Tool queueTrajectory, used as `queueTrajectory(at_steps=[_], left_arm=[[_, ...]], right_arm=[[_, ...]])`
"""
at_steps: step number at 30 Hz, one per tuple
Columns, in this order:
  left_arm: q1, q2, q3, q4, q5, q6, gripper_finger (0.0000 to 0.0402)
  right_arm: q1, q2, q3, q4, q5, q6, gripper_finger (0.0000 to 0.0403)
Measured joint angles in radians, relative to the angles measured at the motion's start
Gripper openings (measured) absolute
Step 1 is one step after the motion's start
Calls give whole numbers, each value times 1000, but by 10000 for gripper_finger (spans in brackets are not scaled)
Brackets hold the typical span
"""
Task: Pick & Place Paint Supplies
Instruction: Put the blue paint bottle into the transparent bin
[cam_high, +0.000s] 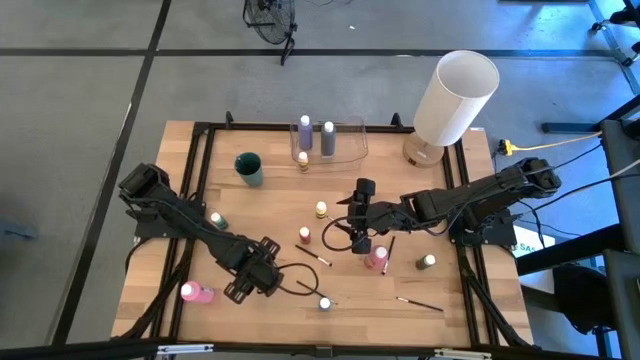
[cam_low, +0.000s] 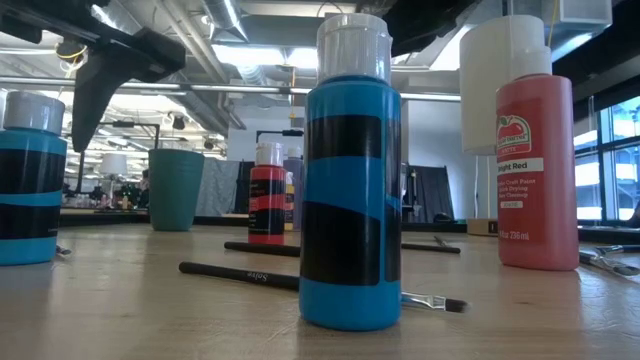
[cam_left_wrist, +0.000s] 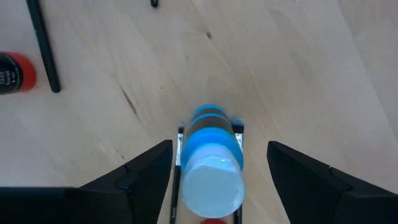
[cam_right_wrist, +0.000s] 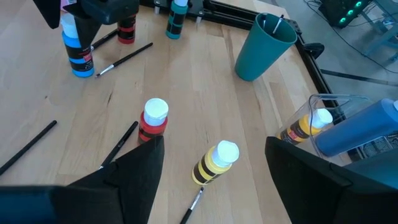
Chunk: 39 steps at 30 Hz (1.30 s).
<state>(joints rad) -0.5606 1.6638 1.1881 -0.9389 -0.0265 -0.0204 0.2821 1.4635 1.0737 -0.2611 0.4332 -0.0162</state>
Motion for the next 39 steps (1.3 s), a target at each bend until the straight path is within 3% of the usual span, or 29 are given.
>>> queueTrajectory(at_steps=[19,28,39], left_arm=[[0,0,-17,2,1,-1,195],[21,0,-52,48,72,8,163],[20,-9,-45,4,25,10,150]], right_arm=[[0,0,0,0,0,0,284],[-2,0,0,5,1,-10,284],[-2,0,0,4,3,-11,284]])
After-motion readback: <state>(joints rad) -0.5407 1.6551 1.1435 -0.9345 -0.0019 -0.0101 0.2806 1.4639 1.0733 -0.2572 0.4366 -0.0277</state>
